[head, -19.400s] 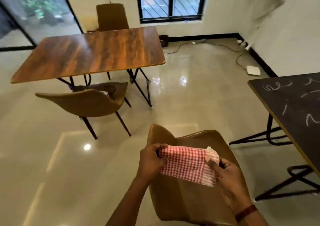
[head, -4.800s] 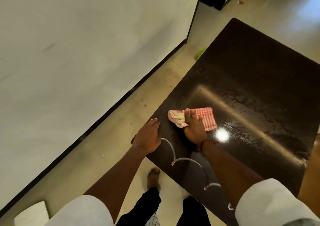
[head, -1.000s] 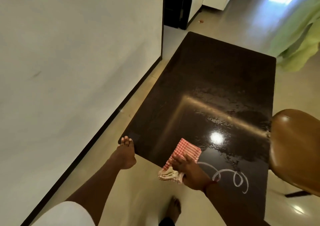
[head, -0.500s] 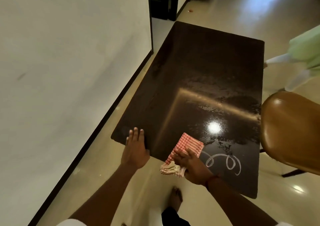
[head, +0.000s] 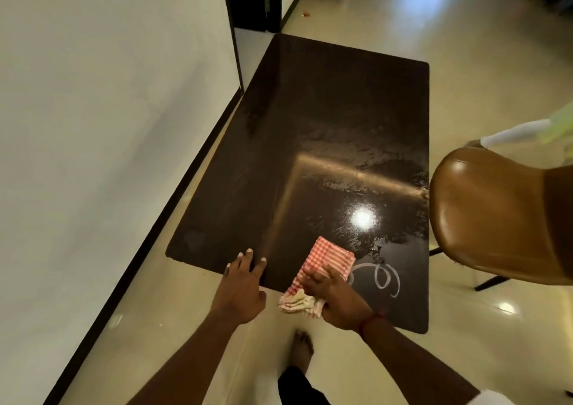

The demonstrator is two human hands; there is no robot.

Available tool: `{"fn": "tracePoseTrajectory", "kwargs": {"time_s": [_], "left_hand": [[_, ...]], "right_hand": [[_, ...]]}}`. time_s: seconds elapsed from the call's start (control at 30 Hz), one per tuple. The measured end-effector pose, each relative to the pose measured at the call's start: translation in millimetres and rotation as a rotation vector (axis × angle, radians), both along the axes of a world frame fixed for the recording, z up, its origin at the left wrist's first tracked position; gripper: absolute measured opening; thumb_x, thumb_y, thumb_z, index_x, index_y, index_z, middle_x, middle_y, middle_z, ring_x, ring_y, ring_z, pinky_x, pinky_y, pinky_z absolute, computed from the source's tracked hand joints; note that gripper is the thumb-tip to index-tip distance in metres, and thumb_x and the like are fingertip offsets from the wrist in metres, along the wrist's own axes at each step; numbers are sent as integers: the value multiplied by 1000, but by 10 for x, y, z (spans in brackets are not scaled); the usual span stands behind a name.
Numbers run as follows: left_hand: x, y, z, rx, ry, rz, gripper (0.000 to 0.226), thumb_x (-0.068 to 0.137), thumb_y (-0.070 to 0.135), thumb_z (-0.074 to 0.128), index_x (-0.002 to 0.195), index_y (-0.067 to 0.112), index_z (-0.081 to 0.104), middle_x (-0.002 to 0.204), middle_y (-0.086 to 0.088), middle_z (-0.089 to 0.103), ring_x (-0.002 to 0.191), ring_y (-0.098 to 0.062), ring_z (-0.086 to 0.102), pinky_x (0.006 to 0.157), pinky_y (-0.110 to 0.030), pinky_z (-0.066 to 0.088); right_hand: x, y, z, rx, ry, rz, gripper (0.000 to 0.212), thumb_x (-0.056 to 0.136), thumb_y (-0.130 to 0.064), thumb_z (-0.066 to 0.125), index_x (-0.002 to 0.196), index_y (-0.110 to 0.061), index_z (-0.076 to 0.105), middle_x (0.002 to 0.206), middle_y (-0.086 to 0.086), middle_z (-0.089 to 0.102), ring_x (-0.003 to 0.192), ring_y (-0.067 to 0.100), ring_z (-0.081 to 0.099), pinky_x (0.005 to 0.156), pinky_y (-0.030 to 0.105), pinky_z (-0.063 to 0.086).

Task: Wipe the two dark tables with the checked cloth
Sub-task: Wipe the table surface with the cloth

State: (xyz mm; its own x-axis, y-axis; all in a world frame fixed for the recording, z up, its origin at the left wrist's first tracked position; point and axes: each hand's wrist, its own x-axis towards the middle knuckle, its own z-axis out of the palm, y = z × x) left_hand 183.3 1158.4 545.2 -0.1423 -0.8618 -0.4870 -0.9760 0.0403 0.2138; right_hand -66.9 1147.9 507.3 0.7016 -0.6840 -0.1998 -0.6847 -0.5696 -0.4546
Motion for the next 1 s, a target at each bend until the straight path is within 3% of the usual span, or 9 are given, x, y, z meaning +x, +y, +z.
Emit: {"fn": "tracePoseTrajectory", "kwargs": {"time_s": [0.07,0.13,0.27,0.4,0.53,0.6,0.7,0.8,1.0], "left_hand": [[-2,16,3,22,8,0,77,91,35,55,155,26,13,163,-8,3,150,-30,0,121,-44,15],[5,19,12,46,10,6,79,91,34,55,155,26,10,163,-7,0,150,-30,-2,120,-43,16],[-69,5,78,95,-2,28,78,92,37,54,155,21,11,163,-10,-3,150,-33,-3,119,-46,16],[-246,-36,131,51,-18,72,73,92,41,51,153,17,19,162,-15,8,149,-35,6,120,-49,16],[-469,-48,144,-33,24,-12,70,94,37,51,153,17,19,162,-13,10,150,-32,7,121,-47,14],[-555,-47,123,-25,50,-61,72,94,36,52,154,19,17,163,-11,6,150,-31,4,121,-46,12],[-612,-20,81,9,42,-113,75,94,36,53,155,21,12,163,-10,1,150,-30,-1,122,-46,10],[-625,32,51,23,20,-133,74,94,36,52,155,22,12,163,-10,0,150,-31,-3,122,-46,9],[-717,83,48,4,-1,-153,75,93,35,53,155,22,12,163,-10,-2,150,-31,-3,122,-46,9]], "right_hand": [[-179,-138,-48,-33,39,-25,51,83,-32,50,133,-22,54,143,0,50,139,19,36,115,31,0],[-364,-310,-20,13,18,-294,55,86,-45,47,137,-23,51,146,2,46,137,26,37,115,31,5],[-551,-476,132,88,-19,-683,59,86,-27,53,143,-21,40,154,7,31,143,26,28,118,36,4],[-218,-3,150,-102,-84,-468,46,81,-17,56,126,-7,59,133,16,57,127,37,49,113,47,22],[-400,327,-15,40,-32,-153,49,88,-33,51,137,-26,49,146,-2,45,141,14,30,119,46,11],[-641,215,-56,55,20,-221,53,89,-35,52,141,-28,43,149,-2,39,142,18,27,120,37,4],[-979,-38,21,62,-27,-589,57,85,-36,50,141,-24,43,150,4,38,141,25,32,115,24,-3],[-1060,-168,150,131,-29,-818,66,77,-31,41,142,-19,43,153,8,32,142,25,28,117,35,2],[-802,486,45,37,-91,-507,54,84,-29,45,134,-13,52,142,3,43,137,23,37,114,28,1]]}}
